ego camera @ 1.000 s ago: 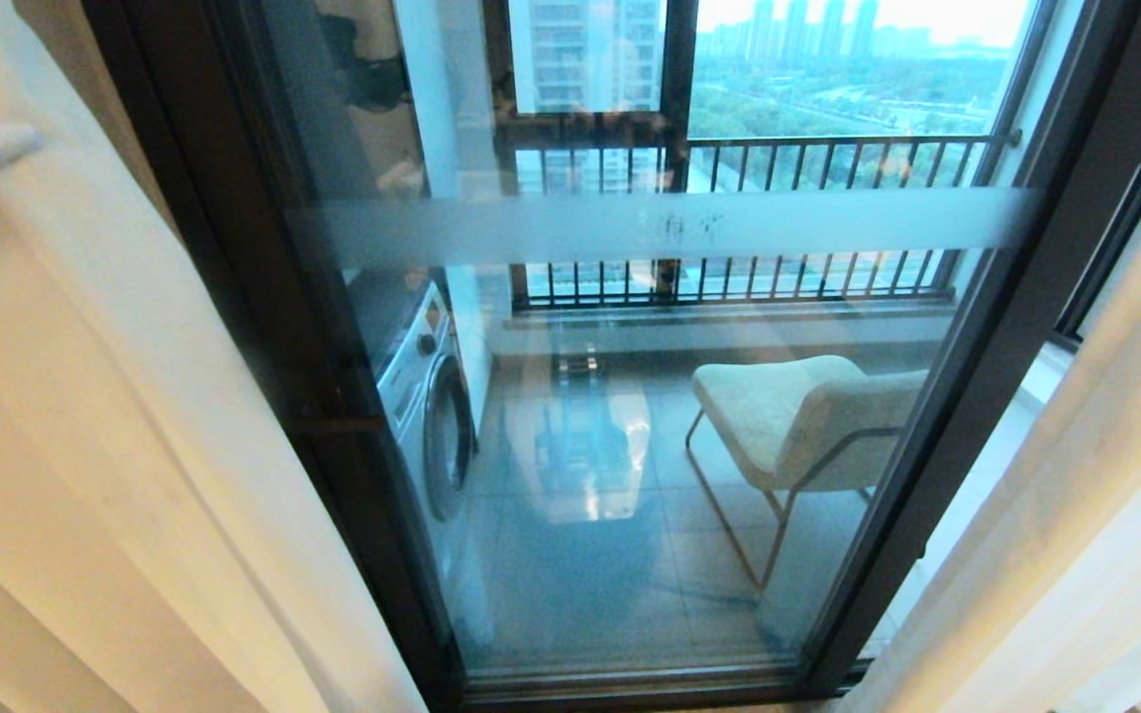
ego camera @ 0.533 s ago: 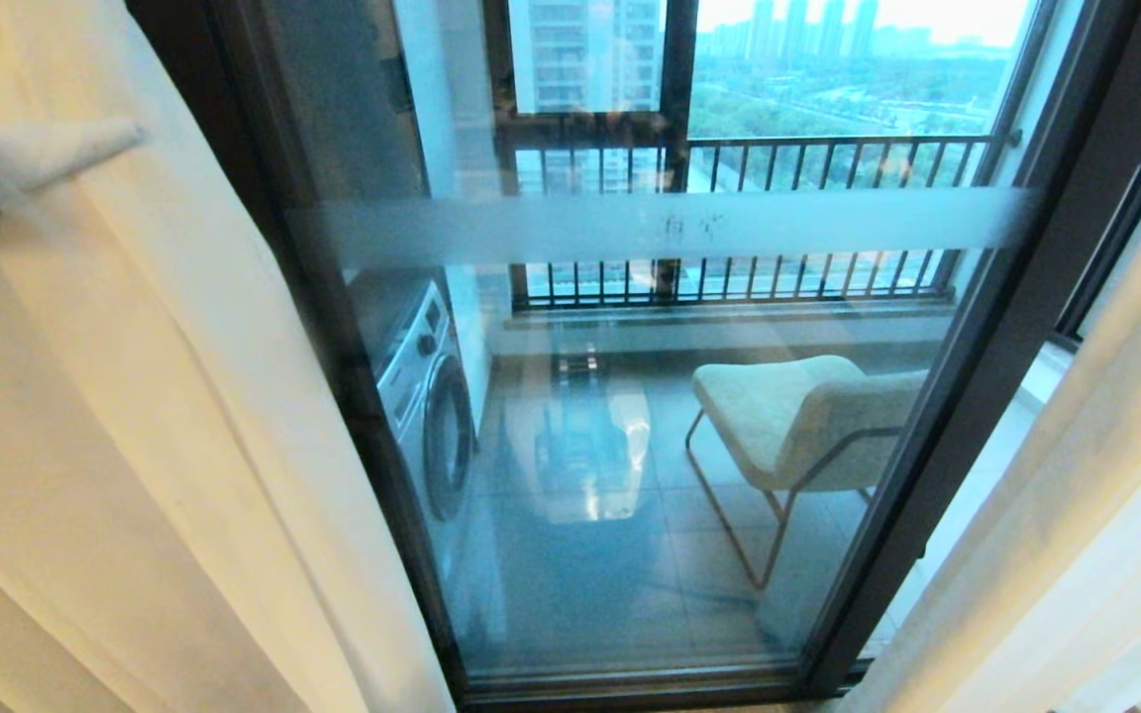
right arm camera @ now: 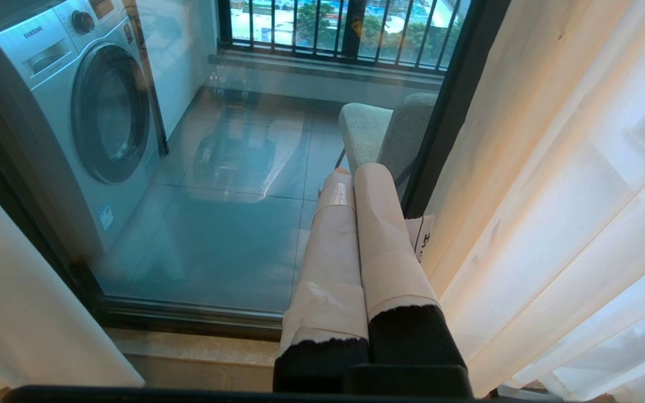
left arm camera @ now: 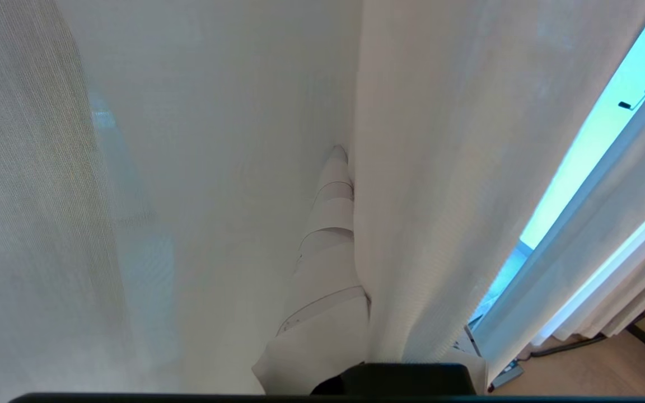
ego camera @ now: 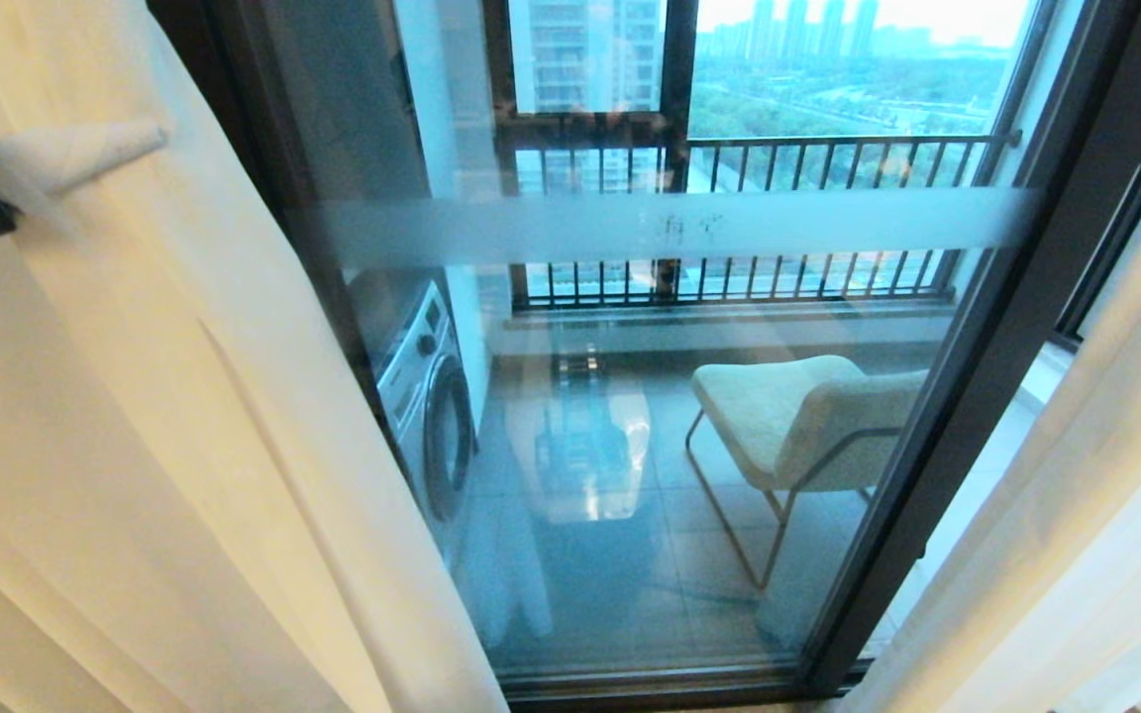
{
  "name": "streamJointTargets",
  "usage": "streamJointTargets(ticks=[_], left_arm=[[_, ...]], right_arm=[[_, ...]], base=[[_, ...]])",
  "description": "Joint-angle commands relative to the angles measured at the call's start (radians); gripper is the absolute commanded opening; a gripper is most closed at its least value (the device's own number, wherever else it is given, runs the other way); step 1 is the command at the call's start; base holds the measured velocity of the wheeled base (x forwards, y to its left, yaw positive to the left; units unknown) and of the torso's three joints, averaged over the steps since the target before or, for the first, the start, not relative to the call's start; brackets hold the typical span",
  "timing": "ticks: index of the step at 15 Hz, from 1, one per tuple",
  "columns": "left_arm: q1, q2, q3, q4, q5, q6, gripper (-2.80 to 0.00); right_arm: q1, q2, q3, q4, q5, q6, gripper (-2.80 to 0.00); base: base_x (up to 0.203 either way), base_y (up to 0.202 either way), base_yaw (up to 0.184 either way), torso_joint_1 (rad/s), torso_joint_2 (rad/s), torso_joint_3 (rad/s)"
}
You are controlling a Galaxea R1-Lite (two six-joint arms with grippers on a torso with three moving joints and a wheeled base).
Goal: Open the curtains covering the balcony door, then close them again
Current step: Close the inner curtains on both sides
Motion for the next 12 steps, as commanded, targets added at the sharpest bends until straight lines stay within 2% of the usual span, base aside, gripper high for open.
streamJointTargets(ticks=[1,7,12], left_arm=[[0.000,0.009,-0.001,-0.002,-0.004,-0.002,-2.80],[0.000,0.011,-0.001,-0.002,-0.004,0.001,-2.80],[0.000,0.011,-0.001,-0.002,-0.004,0.003,-2.80]], right_arm=[[0.000,0.001,0.000,0.000,0.001,-0.001,-2.80],[0.000,0.001,0.000,0.000,0.001,-0.001,-2.80],[0.000,0.001,0.000,0.000,0.001,-0.001,-2.80]], base=[[0.000,0.000,0.000,0.000,0.00,0.000],[0.001,-0.009,0.000,0.000,0.00,0.001],[0.001,-0.164,0.003,0.003,0.00,0.003]])
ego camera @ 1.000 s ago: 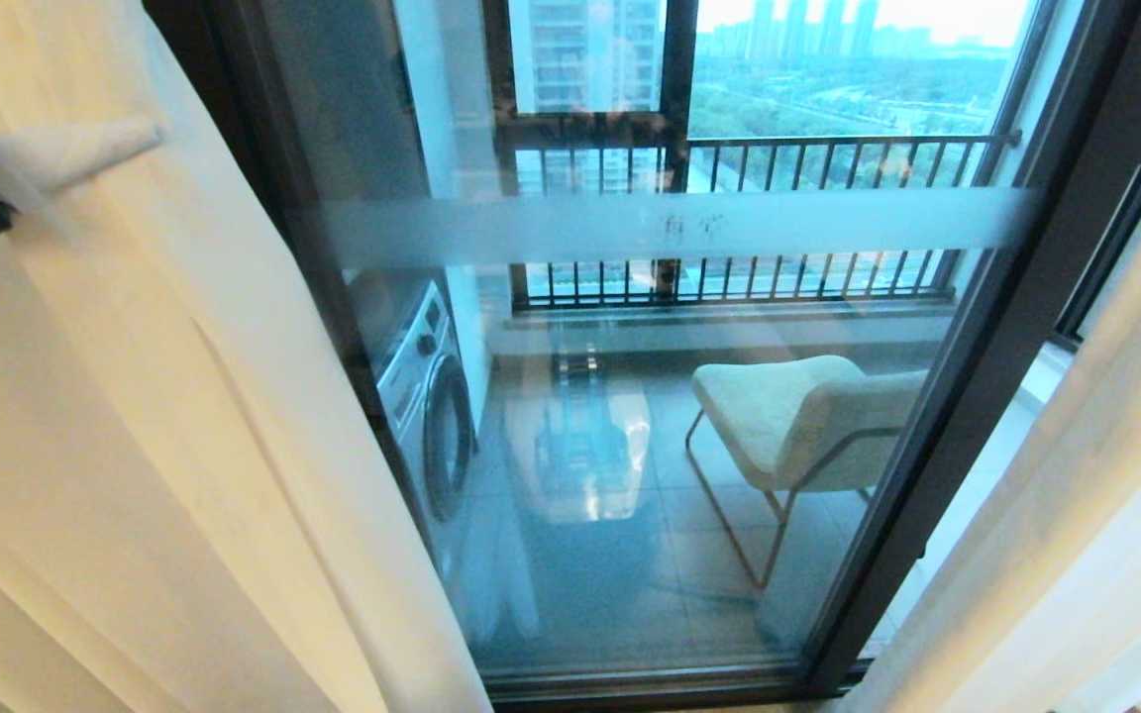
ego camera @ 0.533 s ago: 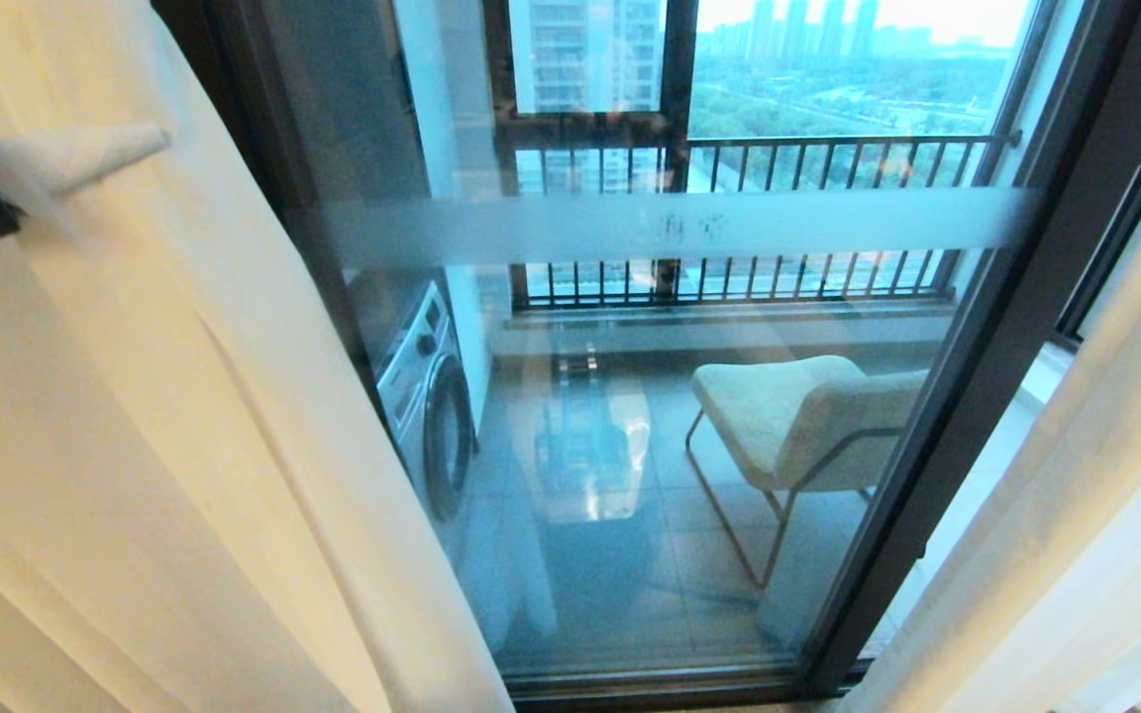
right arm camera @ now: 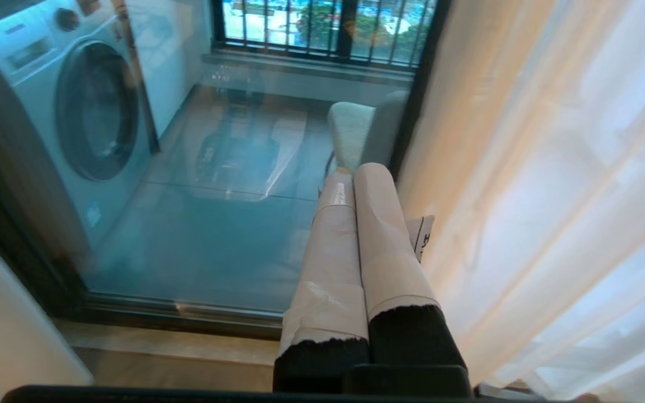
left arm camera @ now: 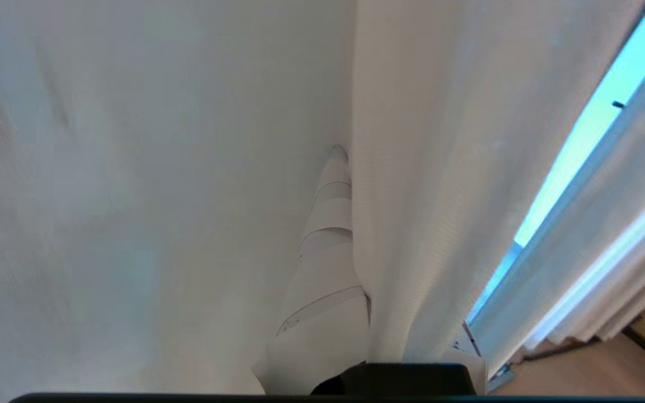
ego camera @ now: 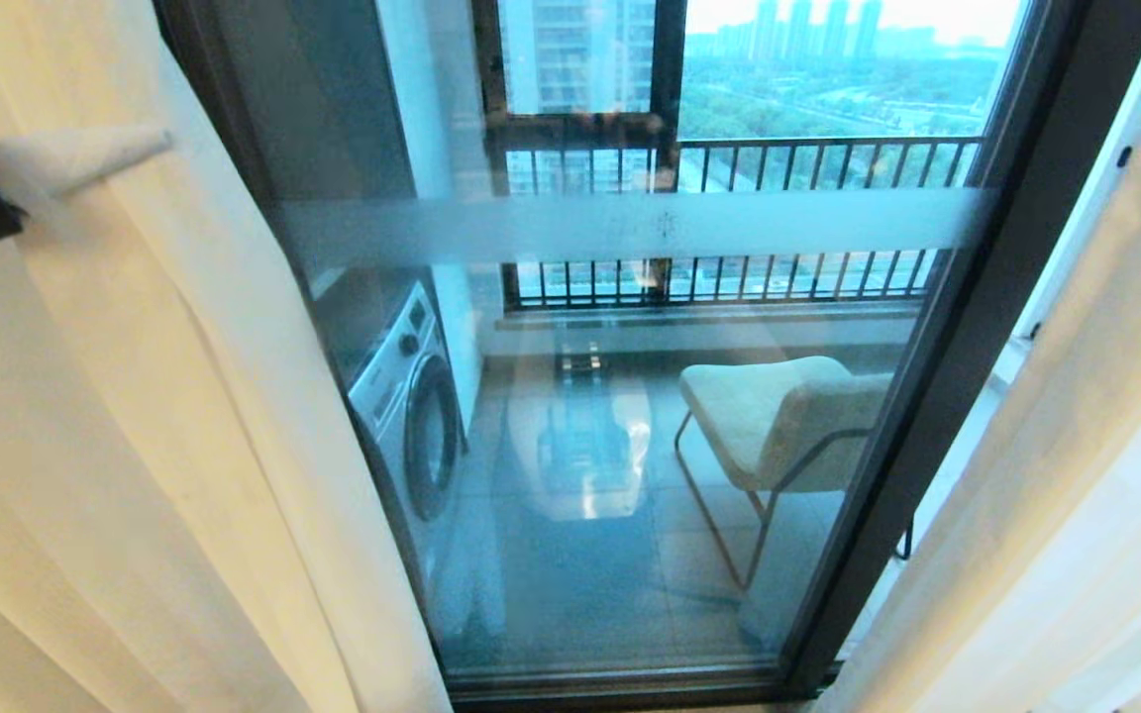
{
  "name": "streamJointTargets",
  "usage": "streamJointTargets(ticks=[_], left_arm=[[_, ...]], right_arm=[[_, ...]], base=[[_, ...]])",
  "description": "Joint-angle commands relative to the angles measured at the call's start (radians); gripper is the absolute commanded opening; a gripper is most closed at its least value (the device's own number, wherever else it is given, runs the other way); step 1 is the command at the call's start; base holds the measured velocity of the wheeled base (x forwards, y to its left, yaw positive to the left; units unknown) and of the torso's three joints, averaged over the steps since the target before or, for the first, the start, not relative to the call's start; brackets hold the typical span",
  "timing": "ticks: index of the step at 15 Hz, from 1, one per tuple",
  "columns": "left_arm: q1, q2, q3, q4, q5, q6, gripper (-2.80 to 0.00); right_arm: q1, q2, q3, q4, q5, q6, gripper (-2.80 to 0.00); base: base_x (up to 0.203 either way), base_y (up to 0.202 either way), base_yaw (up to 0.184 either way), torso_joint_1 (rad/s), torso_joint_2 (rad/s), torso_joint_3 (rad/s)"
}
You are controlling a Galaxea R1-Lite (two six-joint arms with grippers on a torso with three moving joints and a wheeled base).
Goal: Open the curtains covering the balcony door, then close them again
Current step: Close the inner curtains on both sides
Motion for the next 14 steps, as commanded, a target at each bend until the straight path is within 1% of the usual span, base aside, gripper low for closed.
streamJointTargets(ticks=[1,14], left_arm=[[0.001,0.005,-0.001,-0.002,-0.003,-0.002,-2.80],[0.006,0.014,-0.003,-0.004,-0.003,0.000,-2.80]], right_arm=[[0.000,0.001,0.000,0.000,0.001,-0.001,-2.80],[0.000,0.001,0.000,0.000,0.001,-0.001,-2.80]], base=[[0.000,-0.192,0.000,0.001,0.01,0.002],[0.000,-0.191,0.001,0.001,0.00,0.003]])
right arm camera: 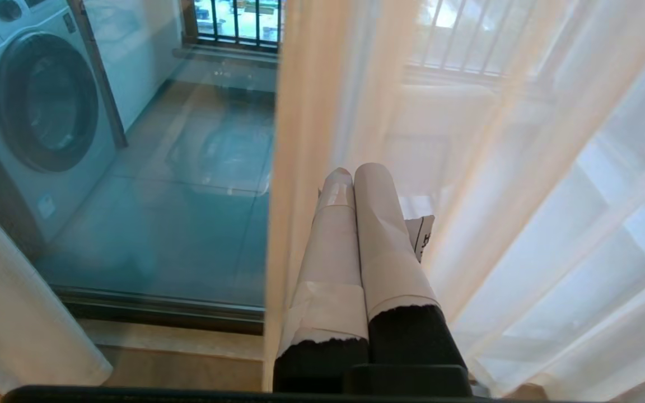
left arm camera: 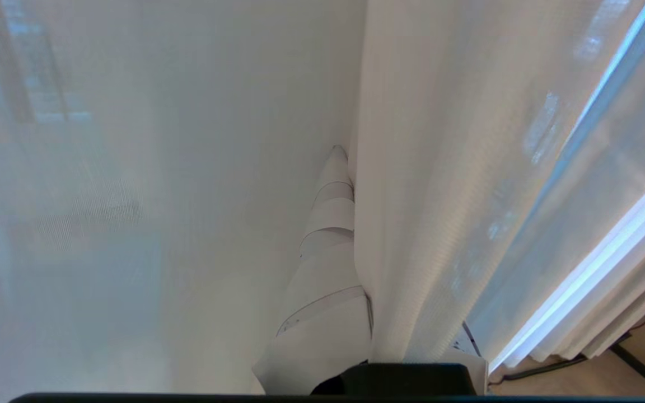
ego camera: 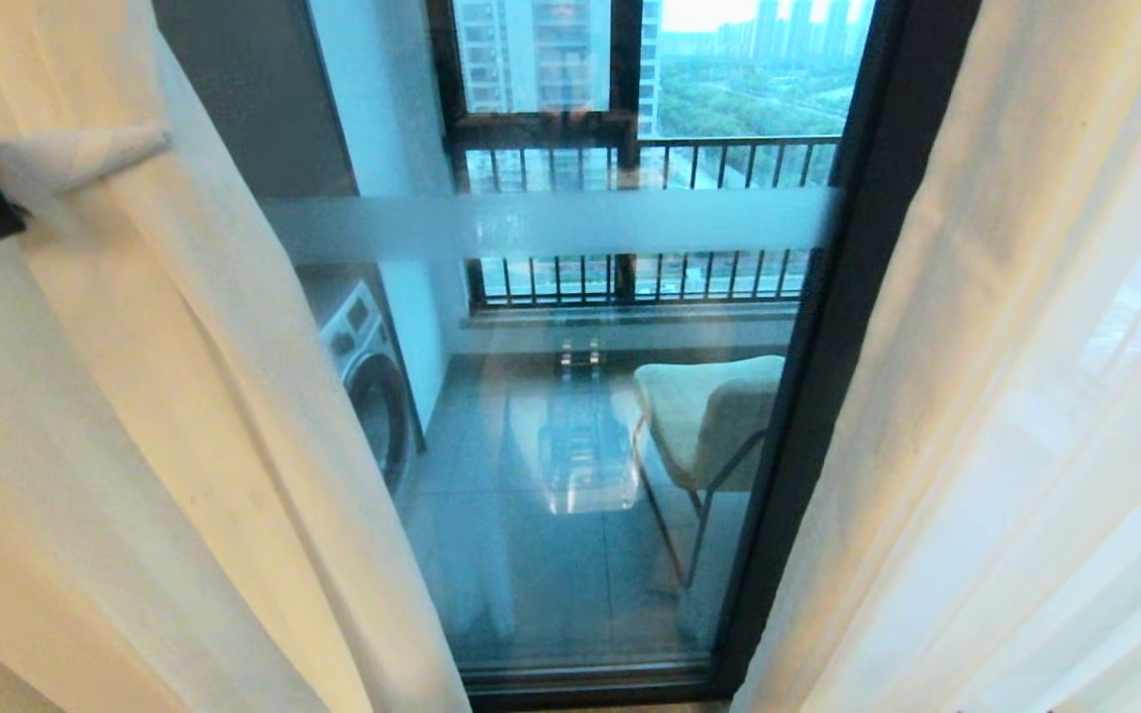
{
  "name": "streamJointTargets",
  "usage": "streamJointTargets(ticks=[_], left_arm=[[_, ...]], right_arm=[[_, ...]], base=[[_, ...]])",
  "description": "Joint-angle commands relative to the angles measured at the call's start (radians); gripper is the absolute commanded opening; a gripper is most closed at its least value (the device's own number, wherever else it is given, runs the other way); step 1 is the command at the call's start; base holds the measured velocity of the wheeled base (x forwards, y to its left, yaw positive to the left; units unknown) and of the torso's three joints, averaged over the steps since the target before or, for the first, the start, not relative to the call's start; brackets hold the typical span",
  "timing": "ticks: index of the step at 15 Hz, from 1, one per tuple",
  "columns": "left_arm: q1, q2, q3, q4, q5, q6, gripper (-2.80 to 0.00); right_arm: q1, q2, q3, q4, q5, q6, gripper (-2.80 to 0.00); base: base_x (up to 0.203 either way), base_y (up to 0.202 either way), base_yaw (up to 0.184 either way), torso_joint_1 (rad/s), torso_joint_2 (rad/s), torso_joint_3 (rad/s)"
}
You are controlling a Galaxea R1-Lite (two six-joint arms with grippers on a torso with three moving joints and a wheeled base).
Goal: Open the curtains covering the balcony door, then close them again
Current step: Close the inner curtains on both sides
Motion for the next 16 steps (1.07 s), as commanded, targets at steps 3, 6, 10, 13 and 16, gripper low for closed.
streamJointTargets(ticks=[3,6,10,13,16], left_arm=[[0.002,0.000,0.001,-0.002,-0.003,-0.002,-2.80],[0.002,-0.002,0.001,-0.002,-0.003,-0.001,-2.80],[0.002,-0.001,0.001,-0.002,-0.003,-0.001,-2.80],[0.000,-0.002,0.001,-0.002,-0.003,-0.001,-2.80],[0.000,-0.001,0.002,-0.002,-0.003,0.001,-2.80]], right_arm=[[0.000,0.001,0.000,0.000,0.001,-0.001,-2.80],[0.000,0.001,0.000,-0.002,0.001,-0.001,-2.80],[0.000,0.001,0.000,0.000,0.001,-0.001,-2.80],[0.000,0.001,0.000,0.000,0.001,-0.001,-2.80],[0.000,0.001,0.000,-0.001,0.001,-0.001,-2.80]], base=[[0.000,-0.187,0.001,0.001,0.00,0.002],[0.000,-0.190,0.002,0.003,0.00,0.002],[0.000,-0.190,0.003,0.001,0.00,0.002],[0.000,-0.192,0.001,0.001,0.00,0.002],[0.000,-0.190,0.003,0.004,0.00,0.002]])
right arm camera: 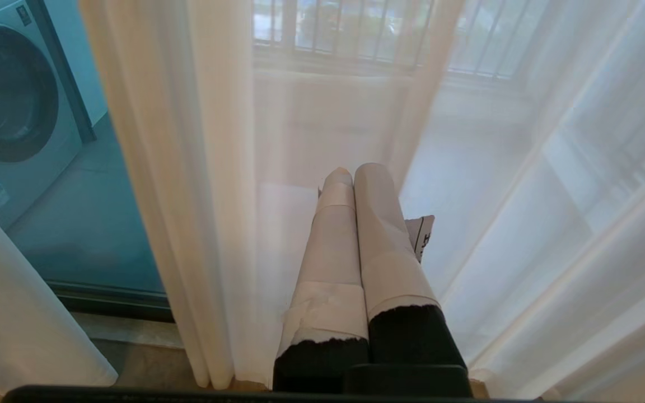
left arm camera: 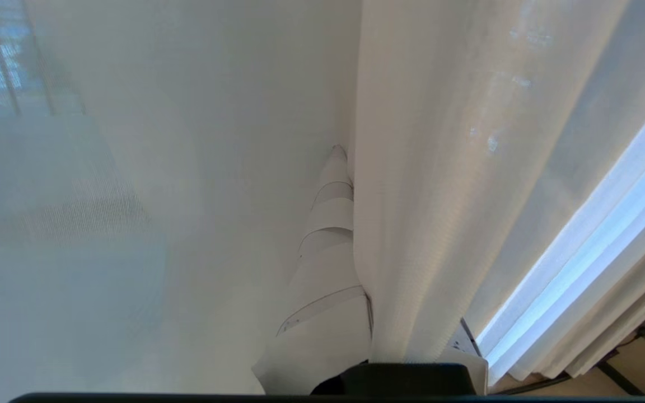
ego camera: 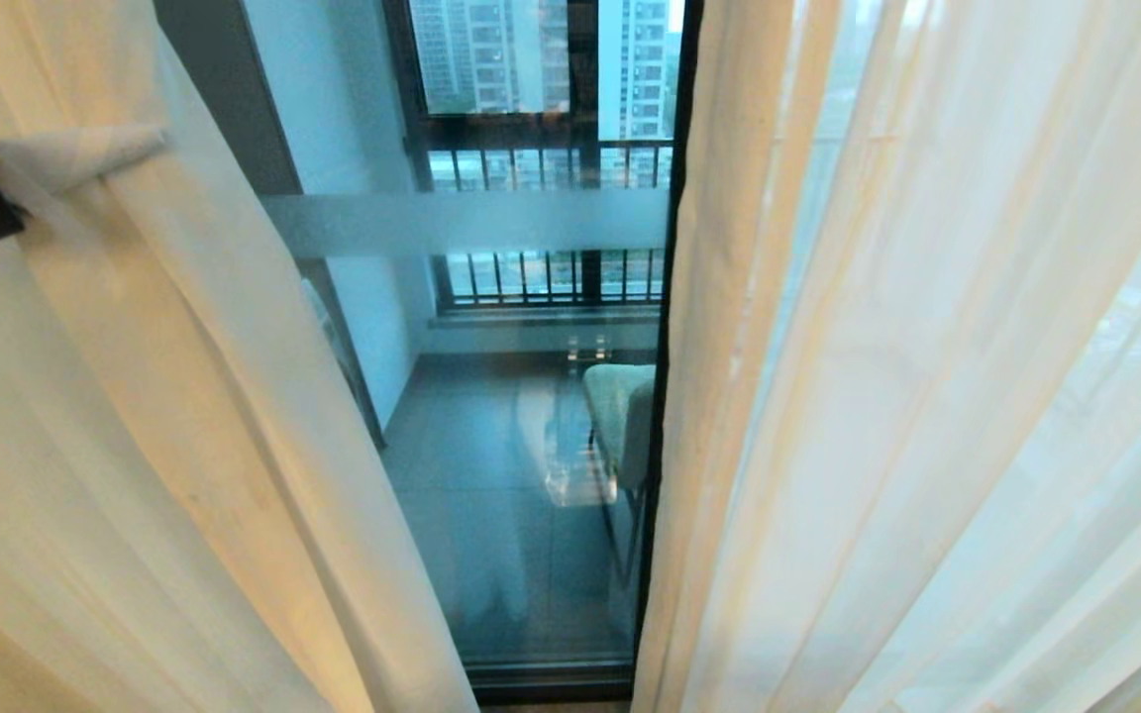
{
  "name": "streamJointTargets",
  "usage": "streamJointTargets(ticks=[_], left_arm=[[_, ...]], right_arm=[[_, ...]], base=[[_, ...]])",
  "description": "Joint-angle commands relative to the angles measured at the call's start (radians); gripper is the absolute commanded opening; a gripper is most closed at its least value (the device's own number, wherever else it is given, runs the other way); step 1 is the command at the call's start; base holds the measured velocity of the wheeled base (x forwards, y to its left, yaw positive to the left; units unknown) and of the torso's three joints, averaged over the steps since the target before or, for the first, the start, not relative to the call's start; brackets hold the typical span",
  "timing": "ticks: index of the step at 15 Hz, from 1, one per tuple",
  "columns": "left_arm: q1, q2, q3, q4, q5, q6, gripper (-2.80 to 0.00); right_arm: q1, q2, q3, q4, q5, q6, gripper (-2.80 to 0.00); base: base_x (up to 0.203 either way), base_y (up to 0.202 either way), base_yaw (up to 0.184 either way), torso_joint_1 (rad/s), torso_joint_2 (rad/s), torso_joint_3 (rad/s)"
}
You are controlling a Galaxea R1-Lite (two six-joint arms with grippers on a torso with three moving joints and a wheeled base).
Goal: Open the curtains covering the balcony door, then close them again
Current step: Close the inner curtains on both sides
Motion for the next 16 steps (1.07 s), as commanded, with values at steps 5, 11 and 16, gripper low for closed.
streamJointTargets(ticks=[5,11,16], left_arm=[[0.001,0.001,0.001,-0.003,-0.003,-0.002,-2.80],[0.001,0.002,0.001,-0.003,-0.003,-0.002,-2.80],[0.001,0.002,0.001,-0.003,-0.003,-0.002,-2.80]], right_arm=[[0.000,0.001,0.000,0.001,0.001,-0.001,-2.80],[0.000,0.001,0.000,0.001,0.001,-0.001,-2.80],[0.000,0.001,0.000,0.001,0.001,-0.001,-2.80]], base=[[0.000,-0.191,0.001,0.004,0.00,0.001],[0.000,-0.191,0.002,0.002,0.00,0.003],[0.000,-0.190,0.000,0.002,0.00,0.003]])
